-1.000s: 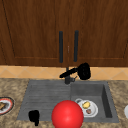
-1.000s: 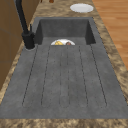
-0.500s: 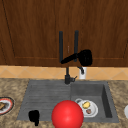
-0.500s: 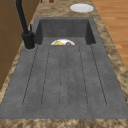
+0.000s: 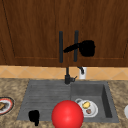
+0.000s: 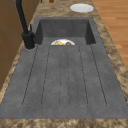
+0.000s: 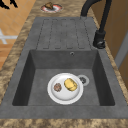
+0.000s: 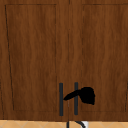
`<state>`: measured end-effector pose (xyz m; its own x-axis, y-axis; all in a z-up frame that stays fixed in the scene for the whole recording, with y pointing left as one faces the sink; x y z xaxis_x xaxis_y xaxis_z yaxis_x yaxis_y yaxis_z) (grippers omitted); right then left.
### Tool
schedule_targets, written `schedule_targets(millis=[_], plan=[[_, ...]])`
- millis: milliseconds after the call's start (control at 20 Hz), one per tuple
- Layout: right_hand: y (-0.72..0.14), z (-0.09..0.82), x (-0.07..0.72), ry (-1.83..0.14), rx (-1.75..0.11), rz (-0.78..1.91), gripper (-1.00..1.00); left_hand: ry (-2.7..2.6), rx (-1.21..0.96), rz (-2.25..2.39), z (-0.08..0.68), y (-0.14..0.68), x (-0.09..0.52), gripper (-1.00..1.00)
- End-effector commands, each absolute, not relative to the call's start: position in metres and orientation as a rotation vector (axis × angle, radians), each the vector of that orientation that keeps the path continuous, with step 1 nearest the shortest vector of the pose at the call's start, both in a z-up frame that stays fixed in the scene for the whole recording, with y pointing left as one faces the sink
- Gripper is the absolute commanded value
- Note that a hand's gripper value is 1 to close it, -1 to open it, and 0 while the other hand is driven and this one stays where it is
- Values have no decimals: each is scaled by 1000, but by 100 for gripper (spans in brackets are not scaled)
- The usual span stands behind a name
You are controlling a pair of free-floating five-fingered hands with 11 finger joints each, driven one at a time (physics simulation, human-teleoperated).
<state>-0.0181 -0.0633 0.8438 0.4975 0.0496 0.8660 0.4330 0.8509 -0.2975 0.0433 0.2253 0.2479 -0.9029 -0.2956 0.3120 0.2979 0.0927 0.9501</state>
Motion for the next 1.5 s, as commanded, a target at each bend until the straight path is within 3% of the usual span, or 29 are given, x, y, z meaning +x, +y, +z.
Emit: schedule_targets(millis=[0, 1450], plan=[[-63, 847, -9, -1072, -492, -383, -100, -1951, -2, -1862, 248, 225, 43, 0], [-63, 820, 39, -1218, -684, -619, -100, -1951, -2, -1862, 248, 225, 43, 0]])
